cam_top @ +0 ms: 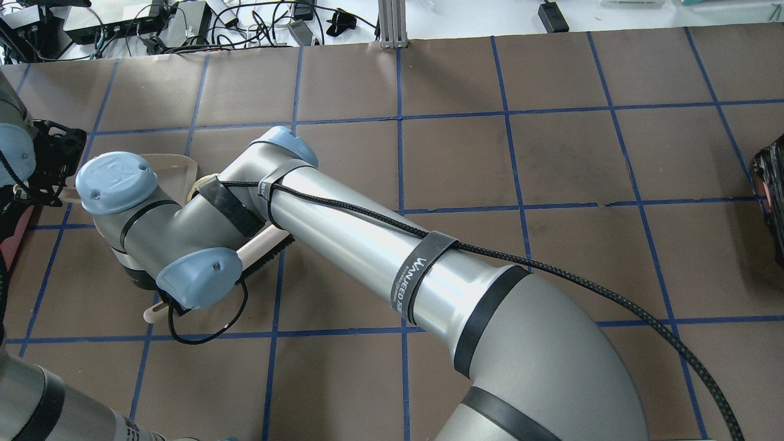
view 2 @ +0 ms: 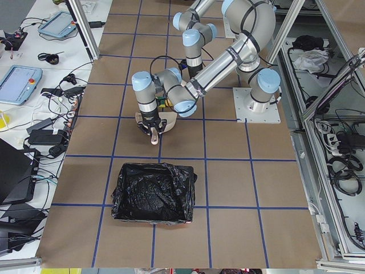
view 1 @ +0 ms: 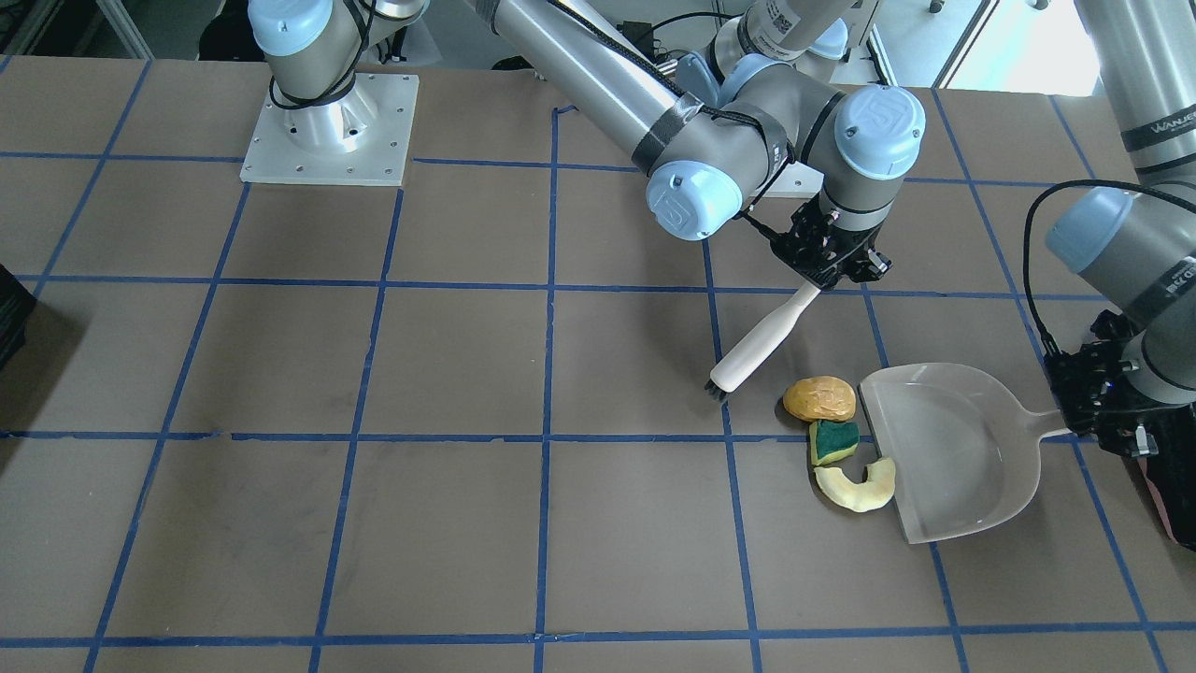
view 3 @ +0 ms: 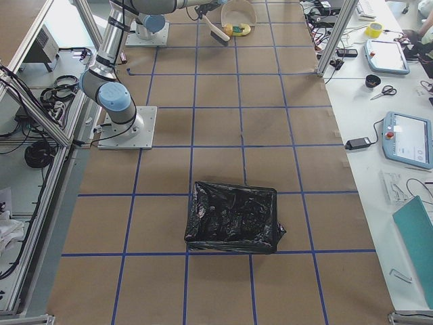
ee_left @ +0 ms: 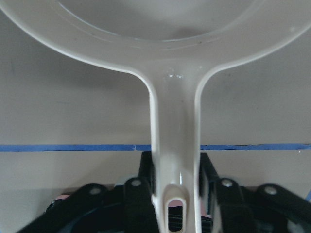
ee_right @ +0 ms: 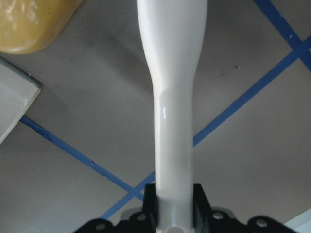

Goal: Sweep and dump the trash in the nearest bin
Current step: 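Sweep the potato, sponge and cream piece into the dustpan with right brush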

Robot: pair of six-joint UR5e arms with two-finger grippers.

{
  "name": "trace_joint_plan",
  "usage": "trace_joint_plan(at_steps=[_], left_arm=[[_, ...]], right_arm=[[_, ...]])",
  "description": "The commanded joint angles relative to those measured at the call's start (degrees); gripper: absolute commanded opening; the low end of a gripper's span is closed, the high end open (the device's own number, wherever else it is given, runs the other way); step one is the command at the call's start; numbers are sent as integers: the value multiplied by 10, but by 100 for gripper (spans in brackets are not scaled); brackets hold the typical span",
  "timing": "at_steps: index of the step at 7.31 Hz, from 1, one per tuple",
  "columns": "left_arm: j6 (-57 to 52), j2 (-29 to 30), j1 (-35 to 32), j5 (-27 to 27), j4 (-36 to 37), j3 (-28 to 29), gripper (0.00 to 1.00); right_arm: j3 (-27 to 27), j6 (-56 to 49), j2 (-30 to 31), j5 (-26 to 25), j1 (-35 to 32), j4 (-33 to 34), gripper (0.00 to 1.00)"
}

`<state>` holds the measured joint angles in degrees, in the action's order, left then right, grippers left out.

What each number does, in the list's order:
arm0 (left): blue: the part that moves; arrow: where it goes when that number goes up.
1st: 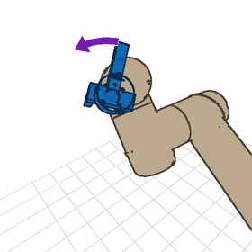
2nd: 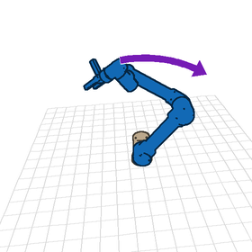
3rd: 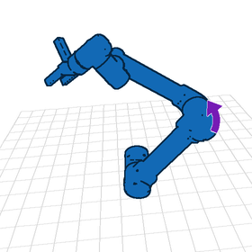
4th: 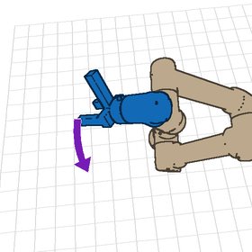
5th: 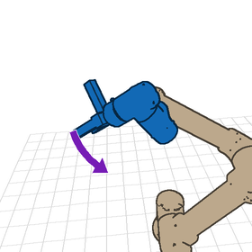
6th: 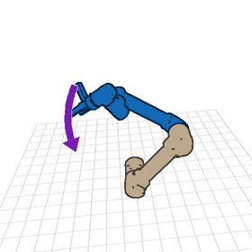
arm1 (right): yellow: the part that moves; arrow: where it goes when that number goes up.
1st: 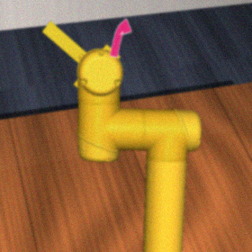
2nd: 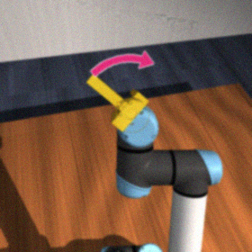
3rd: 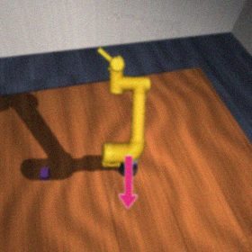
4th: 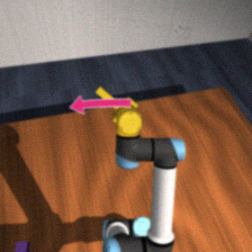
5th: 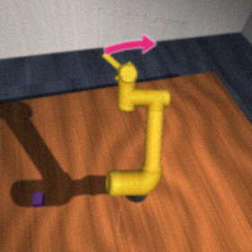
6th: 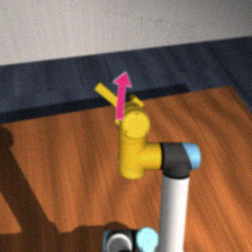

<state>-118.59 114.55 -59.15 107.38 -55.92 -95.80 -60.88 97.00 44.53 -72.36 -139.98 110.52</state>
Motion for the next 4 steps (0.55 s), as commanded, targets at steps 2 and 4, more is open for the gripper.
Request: trace_joint_plan(at_steps=[2,4], left_arm=[[-18,8,3,-8,6,0,0],[-19,11,11,-17,6,-2,0]], right_arm=[[4,-91,-8,21,0,3,0],[17,-203,-24,46,2,7,0]])
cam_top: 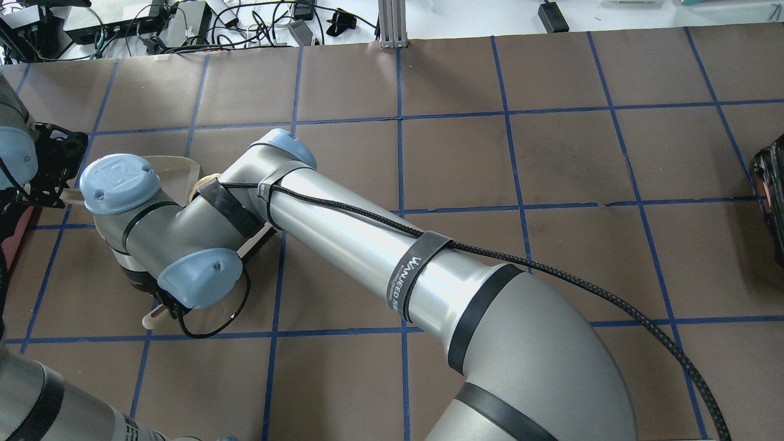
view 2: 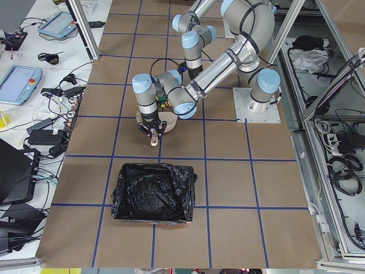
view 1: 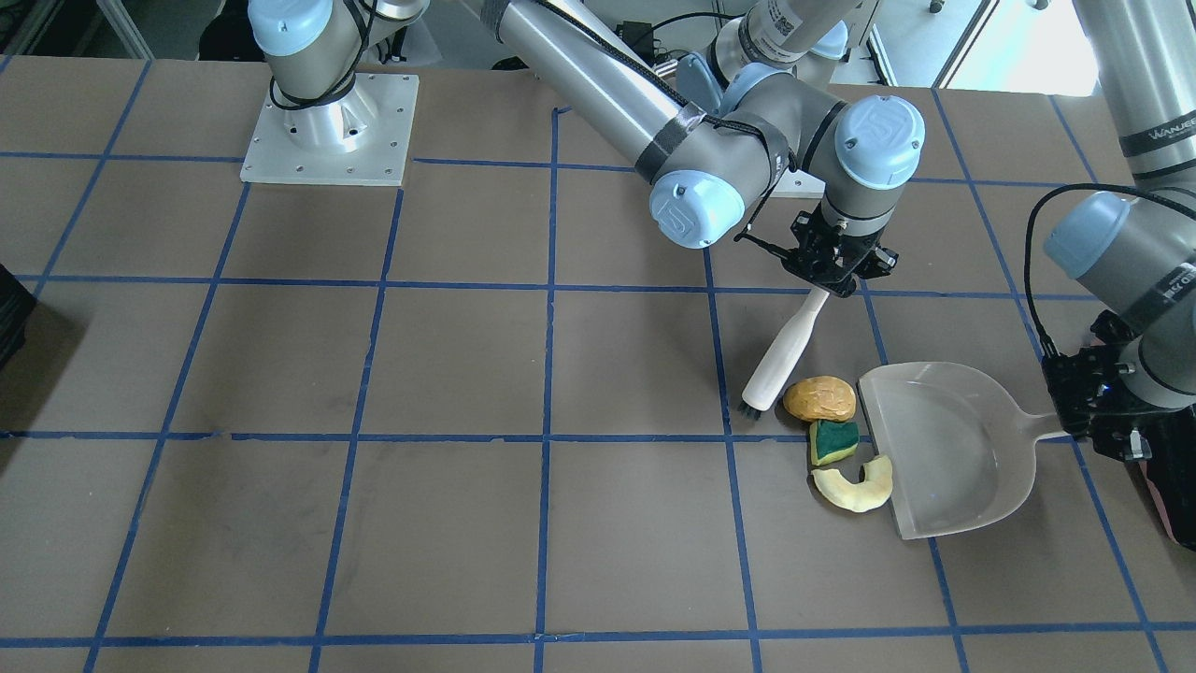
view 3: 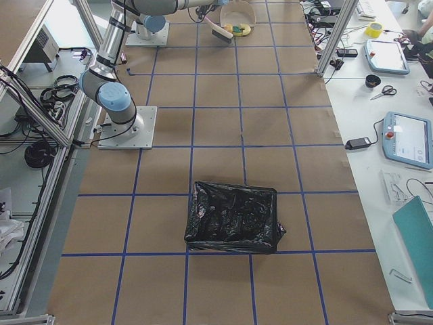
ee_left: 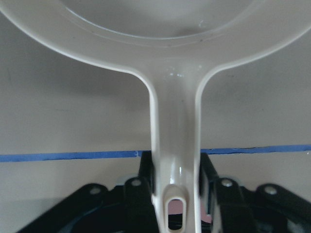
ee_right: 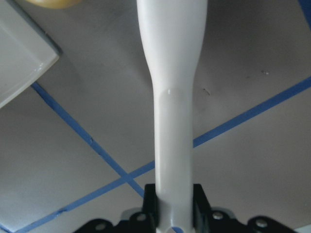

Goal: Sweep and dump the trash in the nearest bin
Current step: 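Sweep the potato, sponge and cream piece into the dustpan with right brush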

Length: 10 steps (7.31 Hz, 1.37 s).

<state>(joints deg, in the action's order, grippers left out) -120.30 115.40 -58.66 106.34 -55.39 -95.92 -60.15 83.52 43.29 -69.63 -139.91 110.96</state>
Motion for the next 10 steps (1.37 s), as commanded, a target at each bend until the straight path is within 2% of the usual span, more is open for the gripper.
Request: trace_joint_plan(at_steps=[1,3,5,6,8,9,10], left_arm=[[-2,3,11,-10,0,-1,0],[-4,3,11,-10,0,-1,0],[-3,4,11,-10,1,-3,0],[-3,4,11,-11,1,-3,0],[-3,4,11,-11,5,-4,0],[-3,4,11,-11,5,-4,0],[-3,5,11,-11,8,-5,0]], right_arm=[[51,-108,-37,30,6,2,0],[149,-191,-107,52,12,2,0],[155,-335,-113,56,31,-1,0],[154,-428,-110,49,37,-27,0],[152,-503,-89,24,41,-107,0],[149,-461,-73,29,41,-133,0],[147,-351,-60,33,41,-132,0]])
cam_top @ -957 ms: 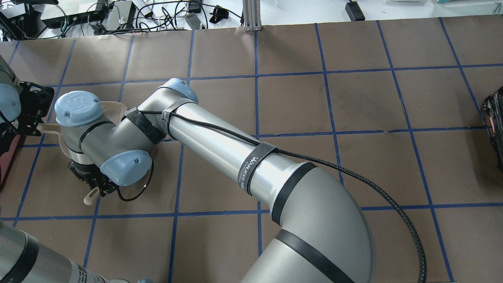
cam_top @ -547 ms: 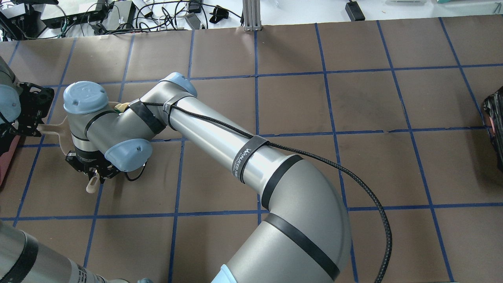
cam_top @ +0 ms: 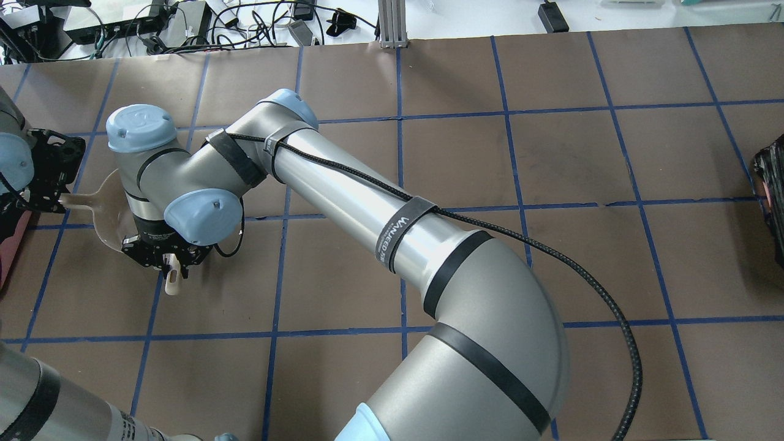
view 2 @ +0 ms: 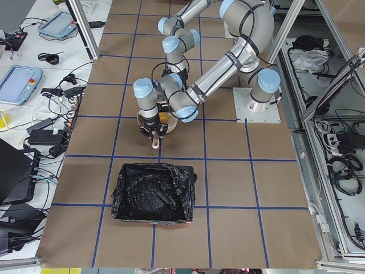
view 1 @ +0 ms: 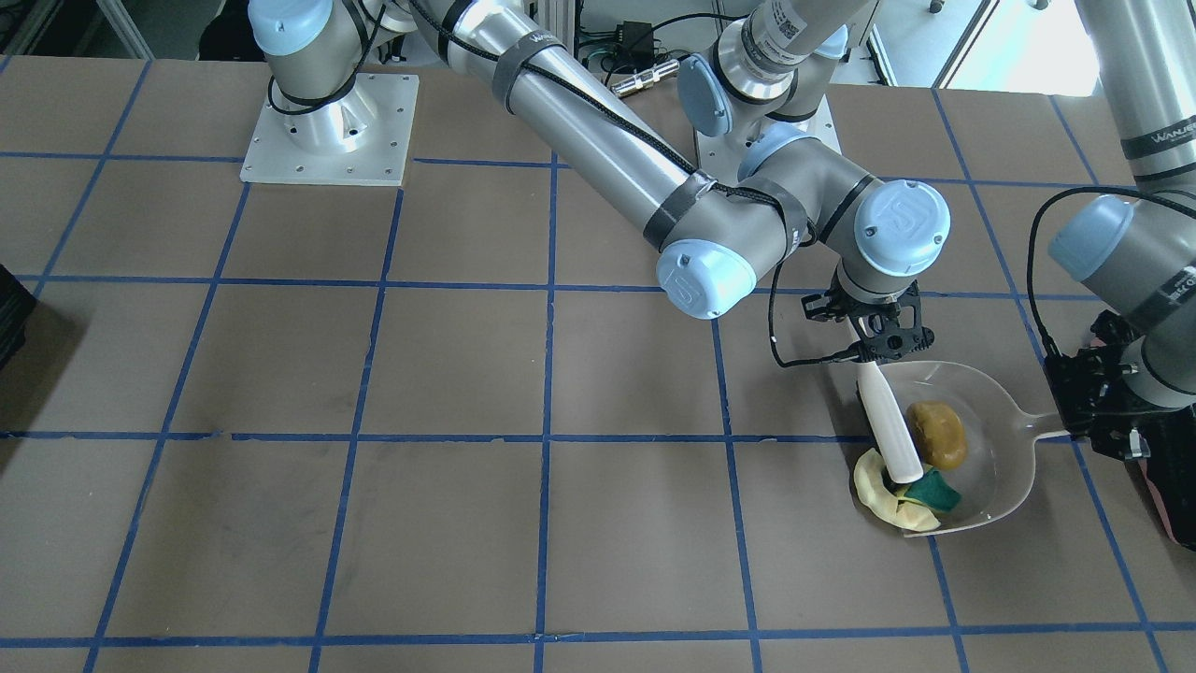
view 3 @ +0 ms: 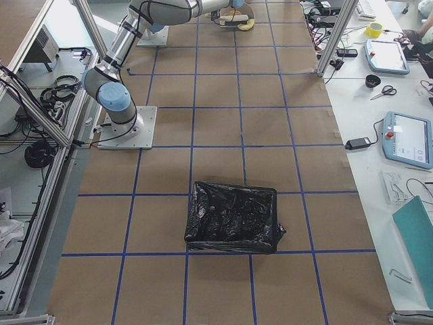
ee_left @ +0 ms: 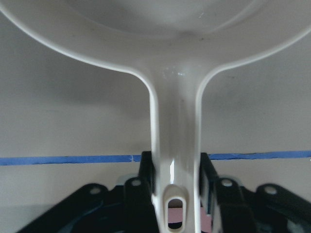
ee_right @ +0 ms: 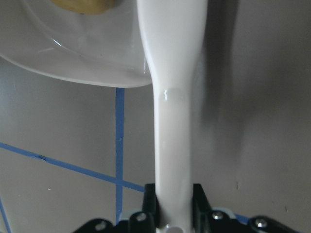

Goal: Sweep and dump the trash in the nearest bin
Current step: 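Sweep the potato, sponge and cream piece into the dustpan with right brush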

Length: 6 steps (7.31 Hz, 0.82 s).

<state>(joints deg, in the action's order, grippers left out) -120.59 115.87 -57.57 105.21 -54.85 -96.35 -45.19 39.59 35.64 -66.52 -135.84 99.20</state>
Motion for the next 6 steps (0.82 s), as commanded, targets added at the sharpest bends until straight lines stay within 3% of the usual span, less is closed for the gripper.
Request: trace_joint_plan(at_steps=[1,3,6], left_arm=[[0,1,0,0,3,-1,0],[0,1,0,0,4,-1,0],[0,2,0,0,4,-1,0]], right_arm=[[-4,169,25,2,-3,-13,0],[-15,338,33,2,-7,21,0],[-30,474,19,9,12,66,0]])
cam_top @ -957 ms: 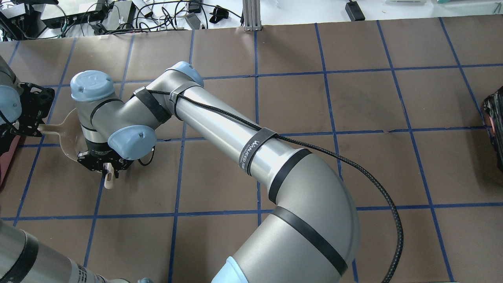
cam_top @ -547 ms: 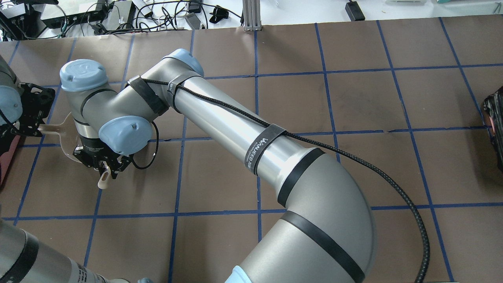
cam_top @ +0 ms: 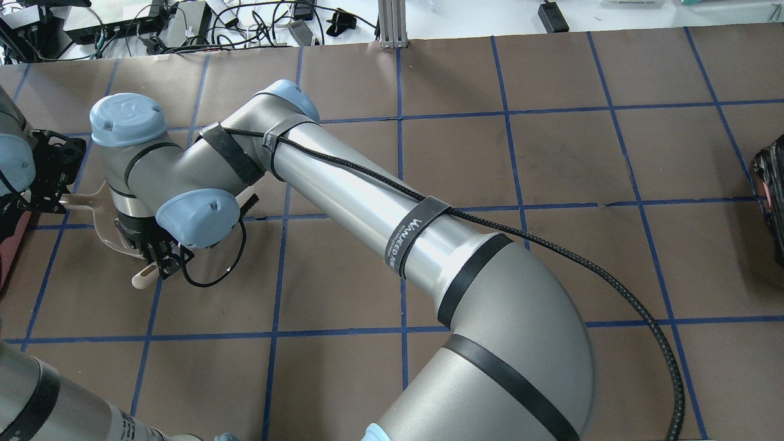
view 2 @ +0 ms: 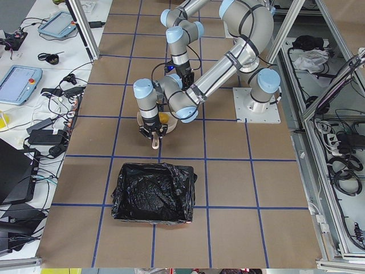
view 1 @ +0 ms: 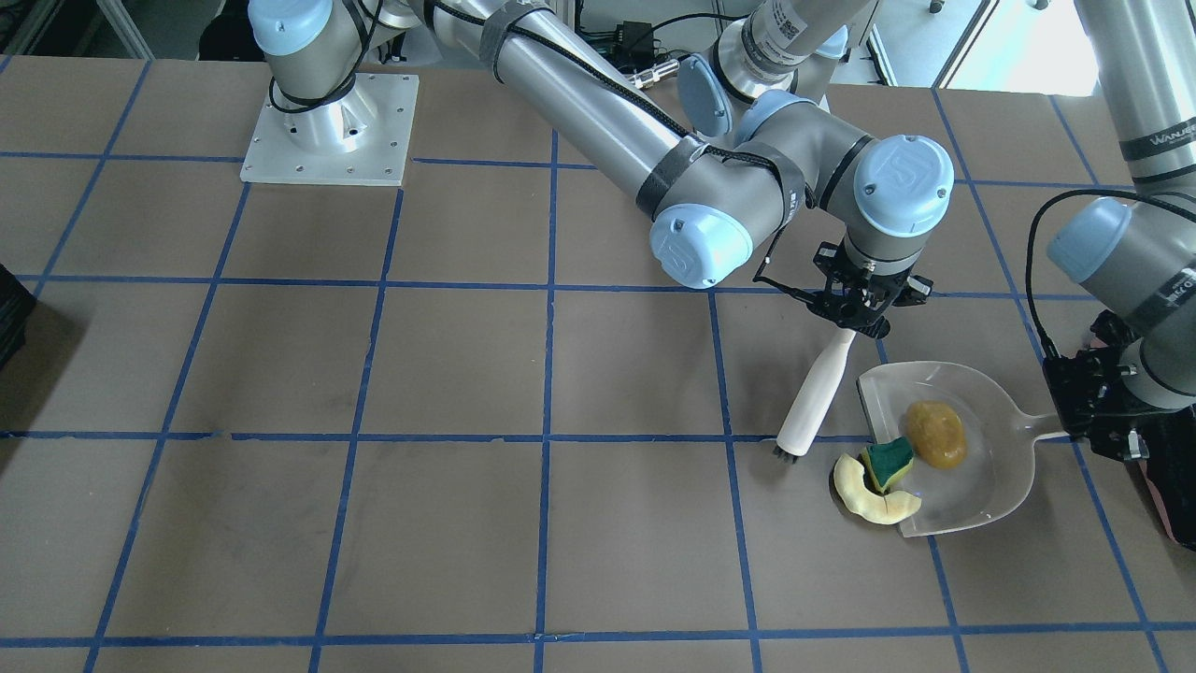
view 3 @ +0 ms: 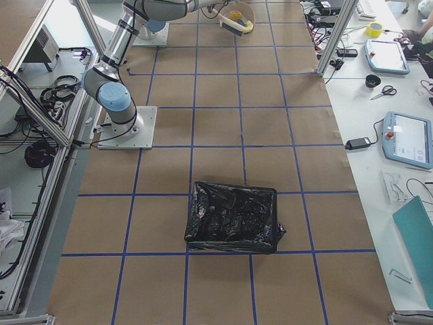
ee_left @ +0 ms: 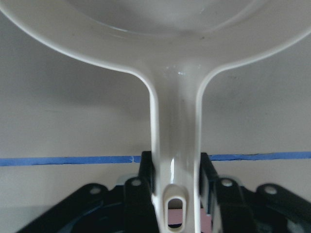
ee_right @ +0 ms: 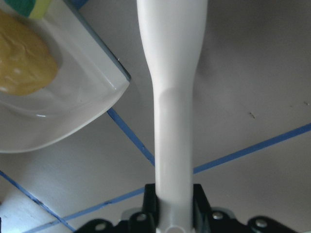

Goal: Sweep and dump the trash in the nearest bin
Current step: 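Sweep the potato, sponge and cream piece into the dustpan with right brush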

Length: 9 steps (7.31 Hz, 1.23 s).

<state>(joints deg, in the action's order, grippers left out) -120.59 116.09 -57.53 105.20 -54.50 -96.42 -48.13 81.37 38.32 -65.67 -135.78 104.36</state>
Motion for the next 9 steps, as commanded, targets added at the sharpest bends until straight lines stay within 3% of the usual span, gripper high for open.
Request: trace_joint_plan(at_steps=[1,4,6,9], left_arm=[[0,0,0,0,0,0,0],[0,1,0,-1,4,1,0],[0,1,0,0,8,0,0],[1,1,1,-1,8,0,0]], right_arm=[[0,71,-14,-9,25,15,0],[70,-68,-66,-17,28,14,0],[77,-231,-84,6,28,1,0],[78,-482,-76,3,26,-37,0]])
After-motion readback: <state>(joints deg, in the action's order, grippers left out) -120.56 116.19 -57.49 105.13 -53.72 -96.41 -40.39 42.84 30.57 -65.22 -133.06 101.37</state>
